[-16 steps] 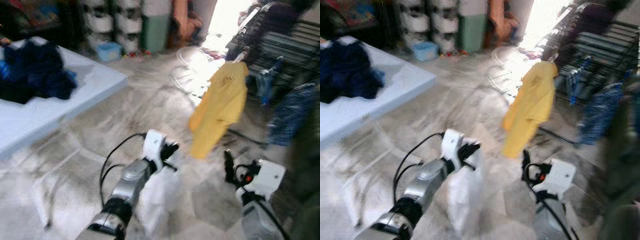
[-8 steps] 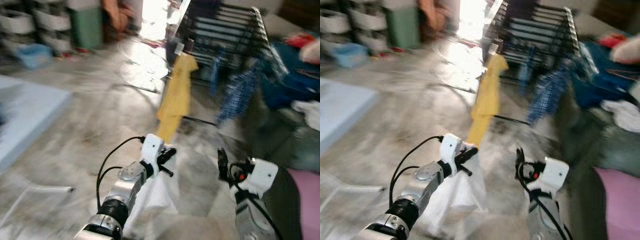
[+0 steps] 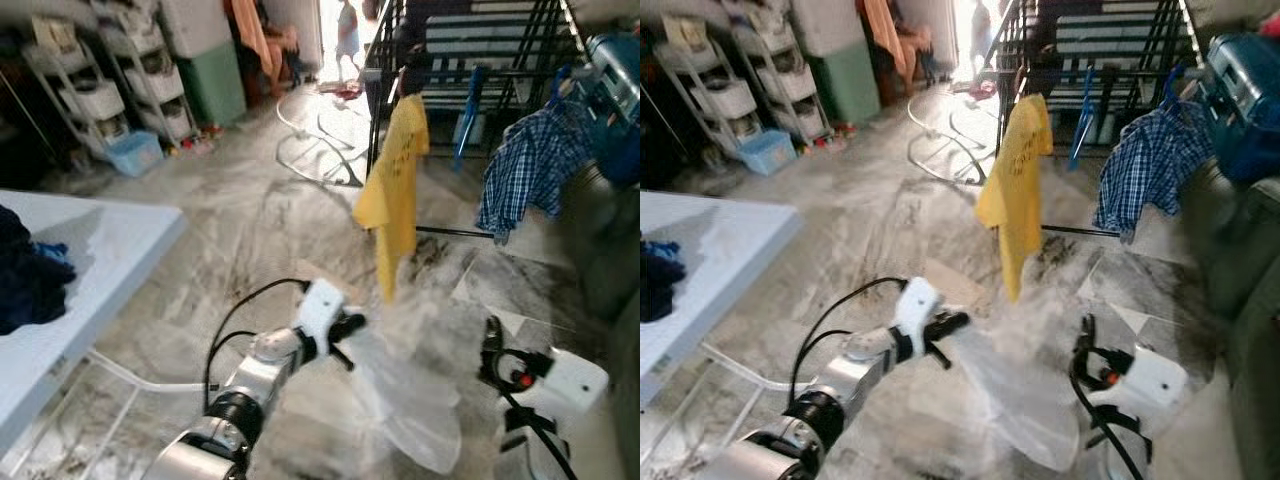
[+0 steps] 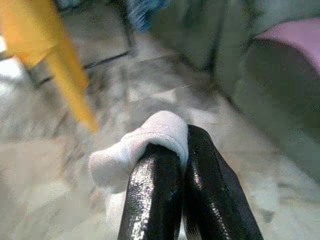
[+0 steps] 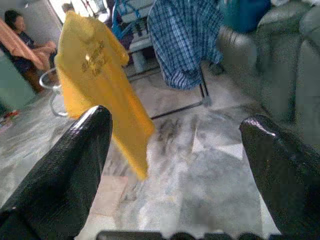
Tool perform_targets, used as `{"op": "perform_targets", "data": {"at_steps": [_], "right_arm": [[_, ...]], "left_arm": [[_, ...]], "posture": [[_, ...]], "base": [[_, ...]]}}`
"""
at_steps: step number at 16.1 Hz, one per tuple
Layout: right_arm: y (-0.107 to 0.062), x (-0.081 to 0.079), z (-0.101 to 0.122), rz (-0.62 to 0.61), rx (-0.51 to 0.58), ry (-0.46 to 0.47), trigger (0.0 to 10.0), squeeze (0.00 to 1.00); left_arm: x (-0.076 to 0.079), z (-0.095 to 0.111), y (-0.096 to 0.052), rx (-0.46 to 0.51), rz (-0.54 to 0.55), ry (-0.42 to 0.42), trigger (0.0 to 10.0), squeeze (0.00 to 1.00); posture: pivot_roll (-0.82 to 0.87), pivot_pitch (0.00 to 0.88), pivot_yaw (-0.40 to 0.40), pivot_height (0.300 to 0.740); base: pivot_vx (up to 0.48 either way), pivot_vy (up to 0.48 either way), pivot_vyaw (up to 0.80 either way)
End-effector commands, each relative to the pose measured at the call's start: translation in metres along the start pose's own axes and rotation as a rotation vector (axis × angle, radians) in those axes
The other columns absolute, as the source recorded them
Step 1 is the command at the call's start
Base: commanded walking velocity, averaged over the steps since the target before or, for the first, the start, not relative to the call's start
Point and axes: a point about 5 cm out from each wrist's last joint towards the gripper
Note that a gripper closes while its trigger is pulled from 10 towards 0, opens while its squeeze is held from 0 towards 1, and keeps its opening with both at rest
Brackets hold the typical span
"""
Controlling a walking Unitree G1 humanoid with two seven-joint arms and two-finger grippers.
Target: Hang hanger
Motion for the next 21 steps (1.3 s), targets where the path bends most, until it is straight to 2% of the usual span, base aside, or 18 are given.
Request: {"op": "perform_targets", "data": {"at_steps": [1, 2, 3, 4, 6, 8, 10, 14, 18, 21], "right_arm": [[-0.01, -0.022, -0.012, 0.0, -0.031, 0.097, 10.0, 0.0], [-0.012, -0.023, -0.015, 0.011, -0.042, 0.095, 10.0, 0.0], [-0.014, -0.024, -0.021, 0.044, -0.072, 0.023, 10.0, 0.0], [-0.013, -0.025, -0.013, 0.04, -0.051, 0.039, 10.0, 0.0], [-0.011, -0.024, -0.007, 0.083, -0.052, 0.009, 10.0, 0.0], [-0.007, -0.017, -0.002, 0.095, -0.044, -0.027, 10.0, 0.0], [-0.003, -0.015, 0.002, 0.093, -0.033, -0.03, 10.0, 0.0], [0.002, -0.024, 0.007, 0.108, -0.03, -0.04, 10.0, 0.0], [0.005, -0.018, 0.006, 0.11, -0.042, -0.055, 10.0, 0.0], [0.008, -0.024, 0.008, 0.104, -0.029, -0.048, 10.0, 0.0]], "left_arm": [[-0.006, 0.01, 0.0, 0.017, -0.008, 0.074, 0.6, 0.0], [-0.006, 0.008, 0.0, 0.012, -0.007, 0.084, 0.6, 0.0], [-0.01, 0.013, 0.002, 0.047, 0.064, -0.021, 0.0, 0.0], [-0.009, 0.016, 0.004, 0.069, 0.057, -0.035, 0.0, 0.0], [-0.001, 0.015, 0.008, 0.079, 0.036, -0.024, 0.0, 0.0], [-0.004, 0.021, 0.009, 0.113, 0.077, -0.065, 0.0, 0.0], [-0.007, 0.021, 0.008, 0.114, 0.097, -0.072, 0.0, 0.0], [-0.009, 0.021, 0.006, 0.121, 0.087, -0.053, 0.0, 0.0], [-0.006, 0.023, 0.007, 0.141, 0.091, -0.056, 0.0, 0.0], [-0.004, 0.024, 0.007, 0.164, 0.068, -0.044, 0.0, 0.0]], "posture": [[-0.03, 0.0, 0.106, 0.74], [-0.03, 0.0, 0.106, 0.74], [-0.04, 0.0, 0.08, 0.74], [-0.04, 0.005, 0.058, 0.74], [-0.04, 0.007, 0.037, 0.74], [-0.04, 0.004, 0.018, 0.74], [-0.04, 0.009, 0.015, 0.74], [-0.03, 0.021, -0.013, 0.74], [0.0, 0.021, -0.017, 0.74], [0.0, 0.037, -0.014, 0.74]], "base": [[0.0, 0.0, 0.0], [0.0, 0.0, 0.0], [0.0, 0.0, 0.0], [0.0, 0.0, 0.0], [0.0, 0.0, 0.0], [0.0, 0.0, -0.56], [0.0, 0.0, -0.27], [0.0, 0.217, 0.0], [0.258, 0.358, 0.0], [0.281, 0.389, 0.0]]}}
Point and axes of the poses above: a point about 5 cm out from each wrist's last joint towards the gripper, its own y axis pointing out of the wrist towards the gripper, its own z axis along the axis of the wrist's last joint, x = y × z, and after that the axes turned 4 degrees about y, right-handed
